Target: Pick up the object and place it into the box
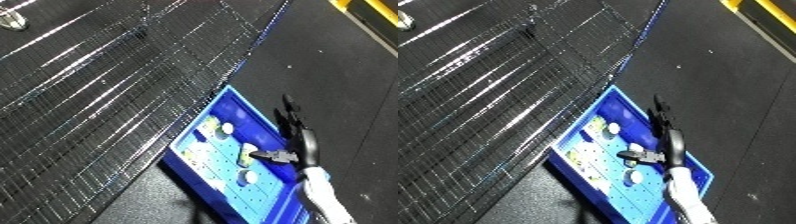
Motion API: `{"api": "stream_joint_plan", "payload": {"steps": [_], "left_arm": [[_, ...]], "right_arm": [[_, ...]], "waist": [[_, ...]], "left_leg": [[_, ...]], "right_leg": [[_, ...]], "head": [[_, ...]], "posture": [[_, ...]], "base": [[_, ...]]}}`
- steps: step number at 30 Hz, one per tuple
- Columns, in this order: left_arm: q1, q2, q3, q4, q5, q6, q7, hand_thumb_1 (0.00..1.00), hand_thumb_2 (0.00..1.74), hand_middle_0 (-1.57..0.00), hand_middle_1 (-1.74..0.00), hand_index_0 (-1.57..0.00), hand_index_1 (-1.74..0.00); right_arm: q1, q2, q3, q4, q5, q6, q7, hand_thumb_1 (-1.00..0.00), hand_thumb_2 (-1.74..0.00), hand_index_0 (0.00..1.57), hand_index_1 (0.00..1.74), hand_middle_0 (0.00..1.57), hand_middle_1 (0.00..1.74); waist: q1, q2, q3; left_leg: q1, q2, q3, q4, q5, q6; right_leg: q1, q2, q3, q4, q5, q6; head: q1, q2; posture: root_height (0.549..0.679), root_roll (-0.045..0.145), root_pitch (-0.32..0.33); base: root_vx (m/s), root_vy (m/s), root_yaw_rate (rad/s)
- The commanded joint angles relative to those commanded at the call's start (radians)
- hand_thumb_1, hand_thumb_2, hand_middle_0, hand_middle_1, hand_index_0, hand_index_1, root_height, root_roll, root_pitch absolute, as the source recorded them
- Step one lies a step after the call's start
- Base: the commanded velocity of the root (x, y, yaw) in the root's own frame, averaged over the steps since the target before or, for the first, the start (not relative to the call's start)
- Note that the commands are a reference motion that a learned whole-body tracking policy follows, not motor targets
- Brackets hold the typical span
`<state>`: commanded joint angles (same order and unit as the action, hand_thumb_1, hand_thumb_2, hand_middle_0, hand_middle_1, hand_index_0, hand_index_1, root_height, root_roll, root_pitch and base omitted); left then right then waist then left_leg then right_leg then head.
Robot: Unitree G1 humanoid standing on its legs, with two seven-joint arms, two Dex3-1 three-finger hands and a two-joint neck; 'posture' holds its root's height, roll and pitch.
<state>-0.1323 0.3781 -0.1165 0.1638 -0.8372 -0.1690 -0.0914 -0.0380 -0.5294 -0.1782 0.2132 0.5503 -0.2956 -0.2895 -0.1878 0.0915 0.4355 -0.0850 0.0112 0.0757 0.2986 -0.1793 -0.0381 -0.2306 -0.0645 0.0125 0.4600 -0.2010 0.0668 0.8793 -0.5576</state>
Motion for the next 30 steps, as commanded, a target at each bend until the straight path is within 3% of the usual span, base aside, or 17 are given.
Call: {"api": "stream_joint_plan", "payload": {"steps": [7,17,30], "left_arm": [[-0.005,-0.002,-0.006,-0.006,0.013,0.02,-0.008,1.0,1.74,-1.57,-1.74,-1.57,-1.74],[-0.006,0.017,-0.007,-0.019,0.041,0.058,-0.032,1.0,1.74,-1.57,-1.74,-1.57,-1.74],[-0.01,0.041,0.015,-0.025,0.079,0.128,-0.074,1.0,1.74,-1.57,-1.74,-1.57,-1.74]], "right_arm": [[-0.035,0.014,0.042,-0.066,-0.045,0.019,0.002,0.0,0.0,0.0,0.0,0.0,0.0],[-0.089,0.038,0.11,-0.124,-0.093,0.042,0.026,0.0,0.0,0.0,0.0,0.0,0.0],[-0.129,0.078,0.15,-0.127,-0.092,0.075,0.015,0.0,0.0,0.0,0.0,0.0,0.0]], "waist": [[0.032,-0.012,-0.002],[0.101,-0.048,0.005],[0.17,-0.087,0.014]], "left_leg": [[-0.006,-0.004,-0.022,0.004,0.006,0.0006],[-0.023,-0.005,-0.065,0.032,0.006,0.0004],[-0.052,-0.012,-0.102,0.098,-0.007,0.0092]], "right_leg": [[0.01,-0.0032,-0.01,0.006,-0.006,-0.0055],[0.039,-0.0139,-0.046,0.009,-0.01,-0.0144],[0.065,-0.0032,-0.089,0.051,-0.029,-0.0247]], "head": [[-0.083,-0.014],[-0.267,-0.018],[-0.461,-0.036]], "posture": [[0.671,0.067,0.0],[0.671,0.064,-0.021],[0.668,0.047,-0.051]], "base": [[0.033,-0.04,0.13],[0.035,-0.087,0.142],[0.056,-0.087,0.128]]}}
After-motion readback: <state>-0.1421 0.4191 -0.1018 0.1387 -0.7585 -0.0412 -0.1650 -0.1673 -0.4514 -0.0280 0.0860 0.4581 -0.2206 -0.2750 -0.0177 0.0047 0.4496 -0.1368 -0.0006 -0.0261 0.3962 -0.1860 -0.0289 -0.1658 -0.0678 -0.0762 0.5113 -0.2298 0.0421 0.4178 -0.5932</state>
